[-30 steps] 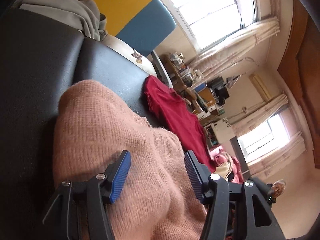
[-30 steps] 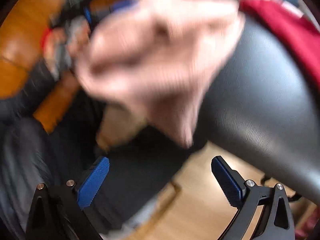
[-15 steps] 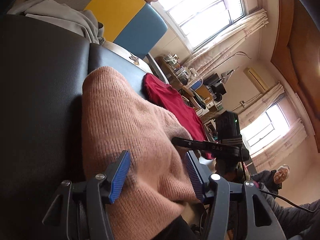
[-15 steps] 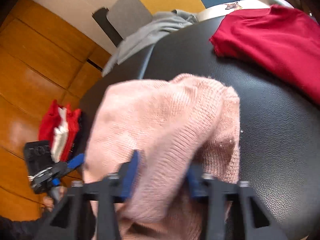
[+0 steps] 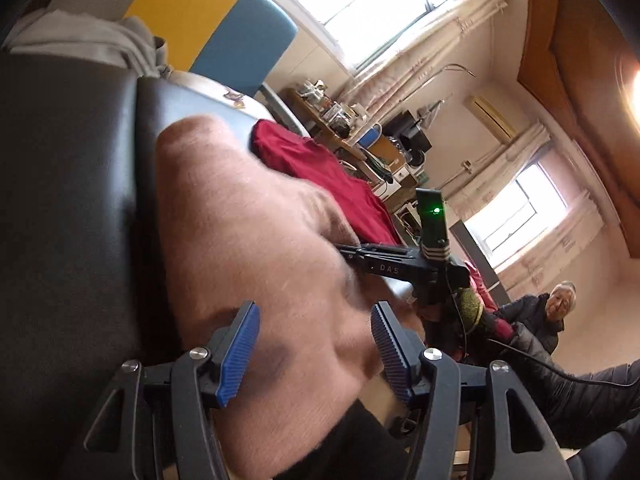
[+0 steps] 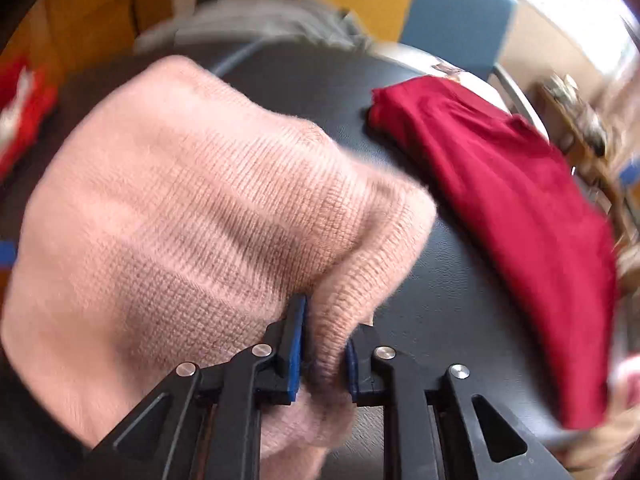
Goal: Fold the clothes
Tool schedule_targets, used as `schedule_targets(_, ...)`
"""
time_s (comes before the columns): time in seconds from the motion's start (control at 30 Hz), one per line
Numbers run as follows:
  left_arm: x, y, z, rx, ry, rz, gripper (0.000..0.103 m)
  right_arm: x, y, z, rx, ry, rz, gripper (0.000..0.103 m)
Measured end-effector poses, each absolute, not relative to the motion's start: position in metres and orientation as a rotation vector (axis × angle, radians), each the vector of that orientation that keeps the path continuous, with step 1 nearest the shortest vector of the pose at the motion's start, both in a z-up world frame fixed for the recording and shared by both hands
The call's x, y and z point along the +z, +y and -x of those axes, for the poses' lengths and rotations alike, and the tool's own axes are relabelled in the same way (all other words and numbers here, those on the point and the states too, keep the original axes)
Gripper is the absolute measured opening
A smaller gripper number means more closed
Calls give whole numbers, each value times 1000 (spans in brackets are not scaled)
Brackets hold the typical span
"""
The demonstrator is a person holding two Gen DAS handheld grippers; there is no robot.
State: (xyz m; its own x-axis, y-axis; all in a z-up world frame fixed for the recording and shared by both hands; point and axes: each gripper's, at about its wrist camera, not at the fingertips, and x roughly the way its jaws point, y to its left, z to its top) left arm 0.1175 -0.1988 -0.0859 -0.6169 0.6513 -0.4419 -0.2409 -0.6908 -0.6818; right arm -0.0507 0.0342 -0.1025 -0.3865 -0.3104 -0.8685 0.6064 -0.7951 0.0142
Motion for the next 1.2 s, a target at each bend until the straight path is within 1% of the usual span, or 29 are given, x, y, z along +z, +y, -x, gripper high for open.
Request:
schedule_targets(0.03, -80, -196, -111, 2305, -783, 928, 59, -107, 46, 58, -2195, 282, -1290, 25)
schedule_targets(0.07, -75, -194, -105, 2311, -773, 908, 59, -112, 58, 66, -2185, 166, -1308, 35)
schedule_targets(0.1, -70, -190, -97, 2322, -757, 891, 60, -118, 70, 73, -2172, 78, -1323, 51)
schedule_targets(0.13, -71, -186, -86, 2327, -747, 920, 60, -120, 80, 77, -2163, 8, -1332, 62)
schedule_targets(0.17, -72, -182, -75, 2332, -738, 950, 60, -118, 90, 79, -2156, -48, -1336, 68)
schedule_targets(0.23, -74, -173, -54, 2341, -720, 1011, 60, -115, 108, 82, -2141, -159, -1344, 70)
schedule_targets(0.33, -70, -164, -37, 2348, -671, 1012, 60, -92, 120, 60, -2048, -206, -1247, 72)
schedule_targets(0.37, -68, -161, -33, 2350, -652, 1008, 60, -88, 120, 49, -1977, -221, -1236, 77)
schedule_targets(0.4, -69, -160, -30, 2352, -629, 1012, 60, -89, 120, 38, -1928, -218, -1236, 85)
schedule_targets(0.43, -70, -157, -25, 2363, -604, 1021, 60, -90, 119, 25, -1887, -204, -1236, 88)
schedule_targets(0.47, -72, -156, -22, 2366, -594, 1031, 60, -92, 117, 9, -1847, -188, -1236, 90)
schedule_targets(0.6, -76, -151, -18, 2370, -595, 1029, 60, -96, 108, -45, -1728, -129, -1231, 89)
schedule_targets(0.63, -77, -150, -18, 2375, -574, 1031, 60, -99, 102, -54, -1713, -121, -1237, 88)
schedule_targets(0.67, -77, -148, -19, 2380, -552, 1034, 60, -105, 94, -60, -1703, -93, -1267, 74)
schedule_targets(0.7, -78, -147, -19, 2385, -530, 1037, 60, -113, 86, -64, -1696, -47, -1312, 40)
schedule_targets(0.73, -80, -145, -20, 2386, -485, 1049, 59, -117, 79, -66, -1697, 5, -1350, 24)
schedule_targets(0.77, -82, -144, -20, 2385, -440, 1062, 59, -118, 78, -67, -1708, 52, -1376, 14)
schedule_targets(0.87, -89, -140, -25, 2398, -307, 1035, 58, -108, 110, -69, -1792, 85, -1410, 10)
schedule_targets(0.93, -93, -132, -26, 2419, -244, 1016, 57, -122, 134, -70, -1847, 111, -1493, 9)
schedule_targets(1.03, -92, -117, -31, 2464, -133, 1028, 57, -149, 148, -75, -1854, 19, -1556, 6)
schedule_targets(1.13, -87, -113, -38, 2477, -108, 1063, 58, -150, 144, -85, -1868, 30, -1546, 6)
schedule_targets(1.2, -81, -115, -52, 2472, -177, 1039, 58, -143, 148, -87, -1879, 62, -1551, 6)
